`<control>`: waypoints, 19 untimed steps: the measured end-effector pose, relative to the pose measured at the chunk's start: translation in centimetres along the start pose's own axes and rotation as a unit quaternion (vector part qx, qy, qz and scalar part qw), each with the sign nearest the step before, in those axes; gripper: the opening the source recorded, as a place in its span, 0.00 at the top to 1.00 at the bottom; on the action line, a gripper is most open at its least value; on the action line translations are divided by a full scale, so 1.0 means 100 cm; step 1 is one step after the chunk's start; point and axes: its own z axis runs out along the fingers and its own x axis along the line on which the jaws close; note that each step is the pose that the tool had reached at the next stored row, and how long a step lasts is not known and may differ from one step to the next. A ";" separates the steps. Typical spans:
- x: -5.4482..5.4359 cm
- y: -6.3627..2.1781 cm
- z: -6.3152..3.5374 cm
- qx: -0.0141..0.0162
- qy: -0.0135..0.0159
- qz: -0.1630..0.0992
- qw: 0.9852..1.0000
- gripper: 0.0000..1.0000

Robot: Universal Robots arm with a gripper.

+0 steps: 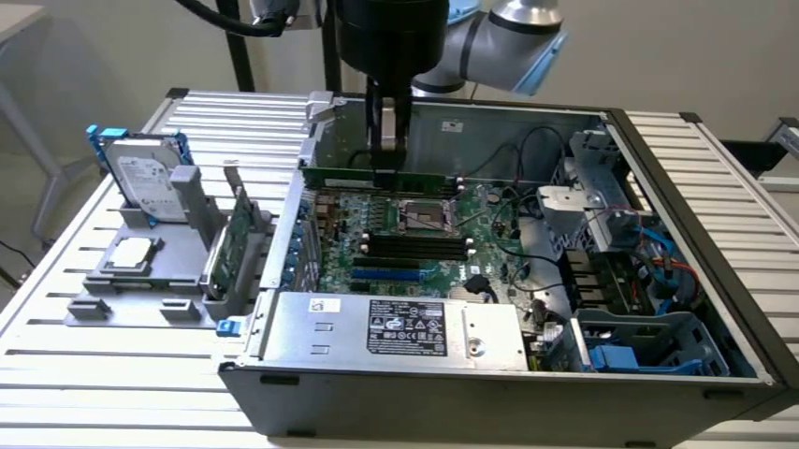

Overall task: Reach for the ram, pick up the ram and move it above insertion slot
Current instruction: 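Pick up the ram and move it above insertion slot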

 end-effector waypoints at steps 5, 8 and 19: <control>-0.014 -0.0163 0.0038 0.000 0.000 0.000 1.000 0.86; -0.024 -0.0242 0.0064 0.000 0.000 0.000 1.000 0.86; -0.070 -0.0441 0.0164 0.000 0.000 0.000 1.000 0.86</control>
